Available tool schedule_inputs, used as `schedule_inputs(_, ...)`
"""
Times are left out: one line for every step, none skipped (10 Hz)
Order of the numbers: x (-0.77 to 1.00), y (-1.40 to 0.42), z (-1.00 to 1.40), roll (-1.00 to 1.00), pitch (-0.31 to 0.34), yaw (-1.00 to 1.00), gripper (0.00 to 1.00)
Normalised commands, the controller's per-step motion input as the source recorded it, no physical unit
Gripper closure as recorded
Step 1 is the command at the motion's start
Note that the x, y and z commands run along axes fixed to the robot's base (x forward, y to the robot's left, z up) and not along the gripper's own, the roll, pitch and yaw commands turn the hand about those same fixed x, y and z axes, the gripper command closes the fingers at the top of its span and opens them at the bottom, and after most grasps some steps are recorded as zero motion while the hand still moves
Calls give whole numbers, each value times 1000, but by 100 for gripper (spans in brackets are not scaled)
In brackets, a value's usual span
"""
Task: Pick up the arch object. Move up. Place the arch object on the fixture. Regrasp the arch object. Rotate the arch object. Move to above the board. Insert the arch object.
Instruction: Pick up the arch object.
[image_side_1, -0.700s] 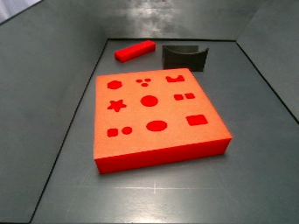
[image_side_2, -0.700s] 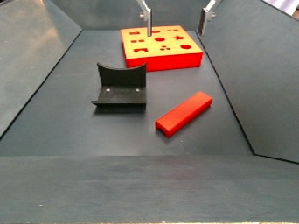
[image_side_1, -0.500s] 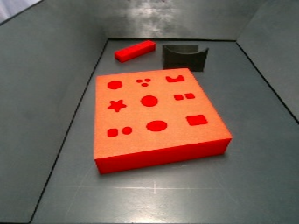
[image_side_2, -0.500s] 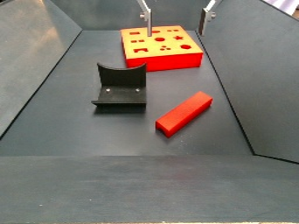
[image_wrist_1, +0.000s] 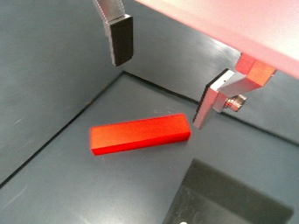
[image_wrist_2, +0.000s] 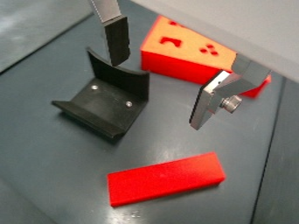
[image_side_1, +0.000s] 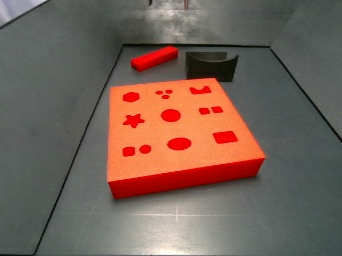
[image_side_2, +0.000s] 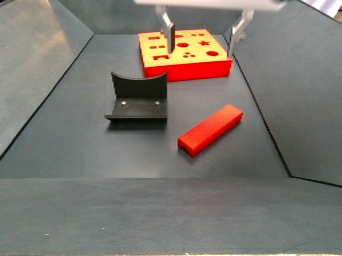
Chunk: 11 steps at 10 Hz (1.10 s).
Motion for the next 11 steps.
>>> schedule_inputs(74, 154, -531, 0, -4, -874, 0)
schedule_inputs(83, 323, -569, -17, -40, -677, 0)
schedule_inputs(74, 334, -583, -10, -34, -671, 0)
schedule_inputs(80, 317, -586, -7, -31, -691, 0)
schedule_inputs(71, 331, -586, -10, -34, -674, 0)
schedule_inputs(0, 317, -634, -17, -107, -649, 0)
schedule_inputs(-266, 209, -626, -41, -236, -549, 0)
schedule_inputs(-260, 183, -594, -81, -234, -529, 0)
schedule_inputs(-194, 231, -520, -97, -187, -571, 0)
schedule_inputs(-20, 340, -526, -96, -159, -489, 0)
schedule_inputs(0, 337, -471, -164, -191, -411, 0)
